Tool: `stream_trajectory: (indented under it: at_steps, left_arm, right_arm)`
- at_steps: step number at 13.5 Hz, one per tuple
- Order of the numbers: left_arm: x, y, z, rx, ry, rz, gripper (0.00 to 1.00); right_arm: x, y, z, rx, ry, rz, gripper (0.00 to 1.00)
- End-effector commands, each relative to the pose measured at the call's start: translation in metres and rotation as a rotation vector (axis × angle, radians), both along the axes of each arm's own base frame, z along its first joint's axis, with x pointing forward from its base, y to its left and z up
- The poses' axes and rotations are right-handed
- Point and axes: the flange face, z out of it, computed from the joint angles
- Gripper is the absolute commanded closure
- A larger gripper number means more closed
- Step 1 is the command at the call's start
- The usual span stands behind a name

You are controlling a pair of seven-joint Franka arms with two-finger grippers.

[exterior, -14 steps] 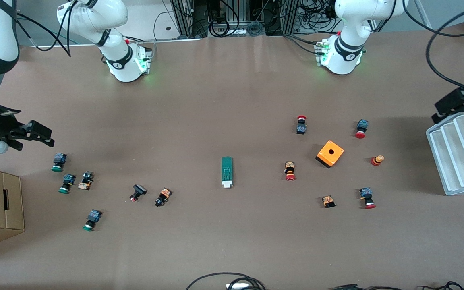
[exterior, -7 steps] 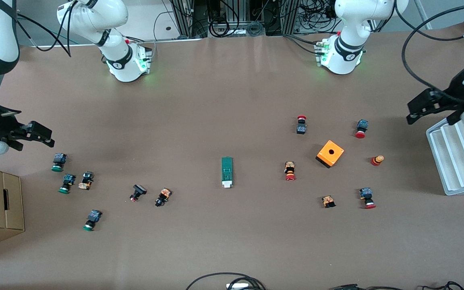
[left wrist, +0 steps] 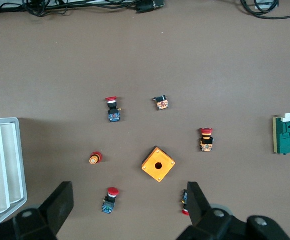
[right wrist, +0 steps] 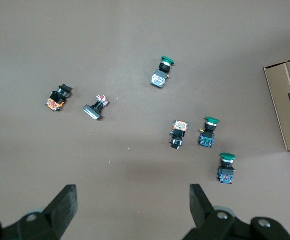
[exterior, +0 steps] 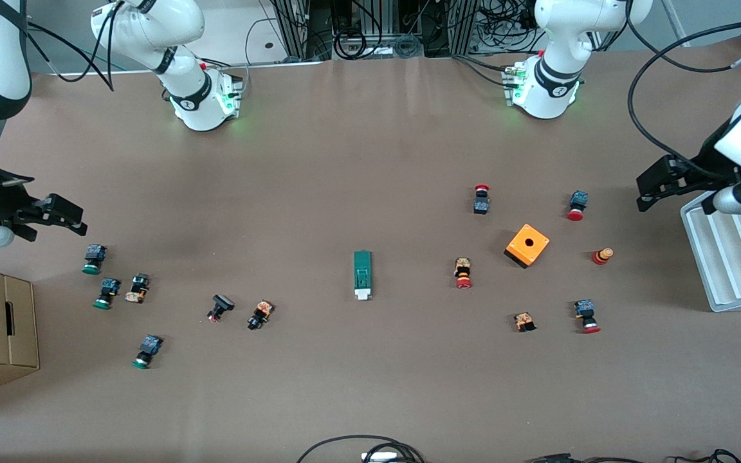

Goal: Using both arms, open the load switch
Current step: 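Move the left gripper from rest toward the green load switch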

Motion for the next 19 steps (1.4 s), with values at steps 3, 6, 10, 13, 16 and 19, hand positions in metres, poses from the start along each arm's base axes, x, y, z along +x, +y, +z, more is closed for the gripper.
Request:
stream_trajectory:
  at_steps: [3,6,10,13,16,19]
  left_arm:
    - [-0.008,-0.040,0.018,0.000,-0.069,-0.063,0.00]
    - [-0.018,-0.061,0.033,-0.020,-0.112,-0.060,0.00]
    - [-0.047,-0.128,0.053,-0.069,-0.172,0.076,0.00]
    - [-0.085,-0.197,0.067,-0.025,-0.266,0.153,0.00]
    - [-0.131,-0.256,0.077,-0.072,-0.318,0.183,0.00]
    - [-0.177,-0.316,0.064,-0.066,-0.398,0.301,0.00]
  right_arm:
    - [0.005,-0.001,0.006,-0.018,-0.012,-0.009,0.00]
    - [0.005,-0.001,0.006,-0.019,-0.012,-0.009,0.00]
    - [0.005,-0.001,0.005,-0.020,-0.012,-0.009,0.00]
    - [0.007,-0.003,0.006,-0.022,-0.027,-0.012,0.00]
    - [0.007,-0.003,0.006,-0.022,-0.027,-0.012,0.00]
    - [0.007,-0.002,0.007,-0.024,-0.030,-0.009,0.00]
